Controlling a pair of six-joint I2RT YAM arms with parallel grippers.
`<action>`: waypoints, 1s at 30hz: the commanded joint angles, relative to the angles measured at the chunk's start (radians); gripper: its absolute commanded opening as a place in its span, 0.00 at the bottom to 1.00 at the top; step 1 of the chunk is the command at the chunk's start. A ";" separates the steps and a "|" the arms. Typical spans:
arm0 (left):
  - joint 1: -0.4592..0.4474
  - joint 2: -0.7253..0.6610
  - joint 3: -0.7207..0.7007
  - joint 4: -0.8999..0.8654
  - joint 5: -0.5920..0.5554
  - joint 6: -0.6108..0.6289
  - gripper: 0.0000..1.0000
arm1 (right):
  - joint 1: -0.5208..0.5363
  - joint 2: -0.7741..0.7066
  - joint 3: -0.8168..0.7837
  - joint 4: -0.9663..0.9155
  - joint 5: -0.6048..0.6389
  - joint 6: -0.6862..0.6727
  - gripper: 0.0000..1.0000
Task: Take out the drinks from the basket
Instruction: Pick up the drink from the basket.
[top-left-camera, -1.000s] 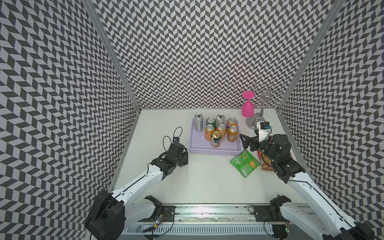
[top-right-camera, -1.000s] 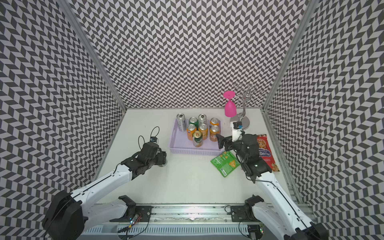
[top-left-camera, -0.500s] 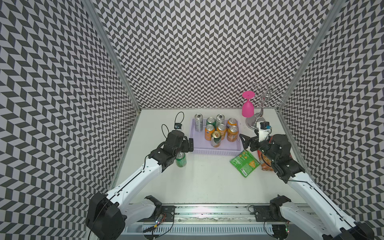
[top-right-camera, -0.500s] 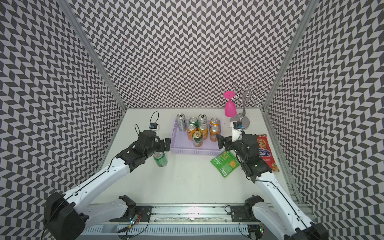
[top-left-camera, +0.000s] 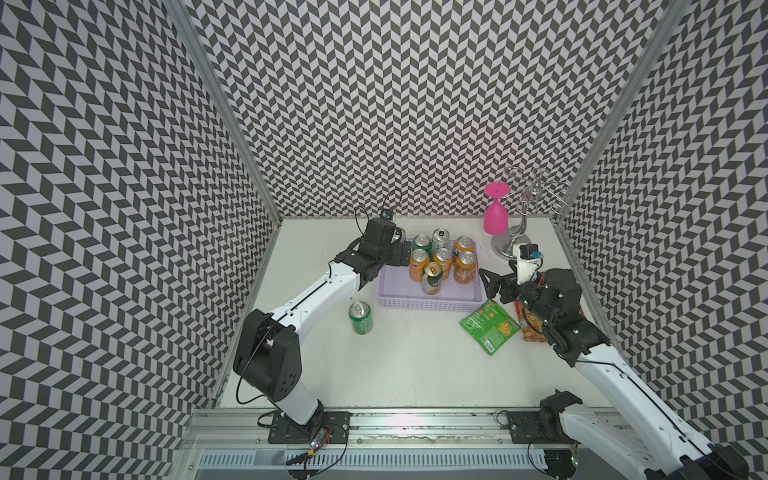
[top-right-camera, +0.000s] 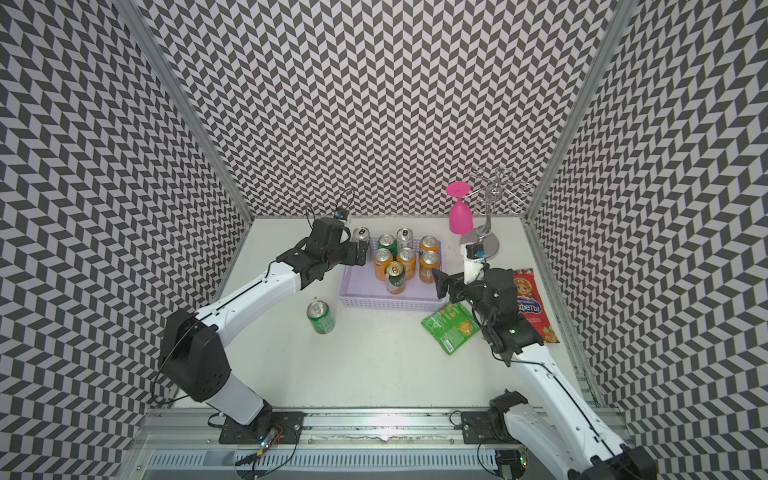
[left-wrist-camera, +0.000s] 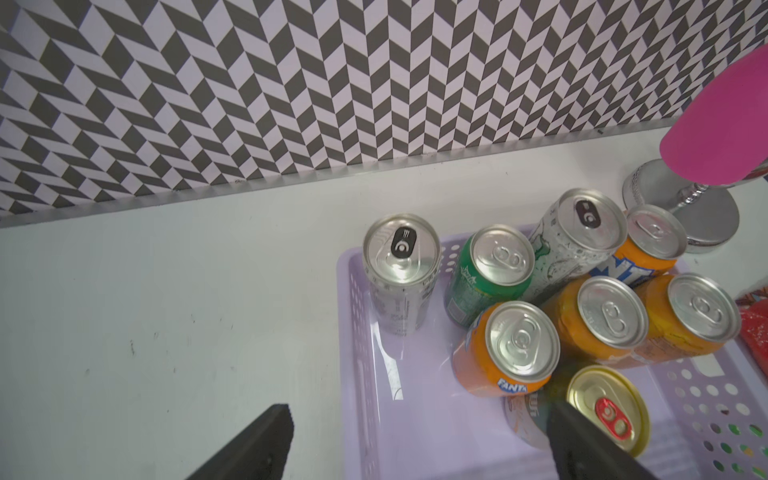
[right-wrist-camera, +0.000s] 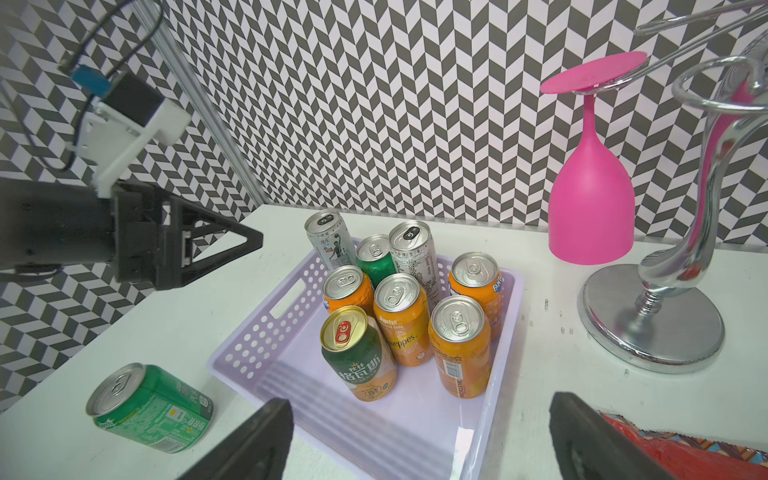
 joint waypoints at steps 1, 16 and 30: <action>0.030 0.082 0.098 0.001 0.038 0.034 0.99 | -0.004 -0.010 -0.012 0.023 0.009 -0.006 1.00; 0.072 0.351 0.333 -0.036 0.097 0.071 0.99 | -0.004 -0.001 -0.017 0.029 0.005 -0.007 0.99; 0.080 0.464 0.409 -0.061 0.071 0.089 0.81 | -0.004 0.003 -0.021 0.033 0.002 -0.010 1.00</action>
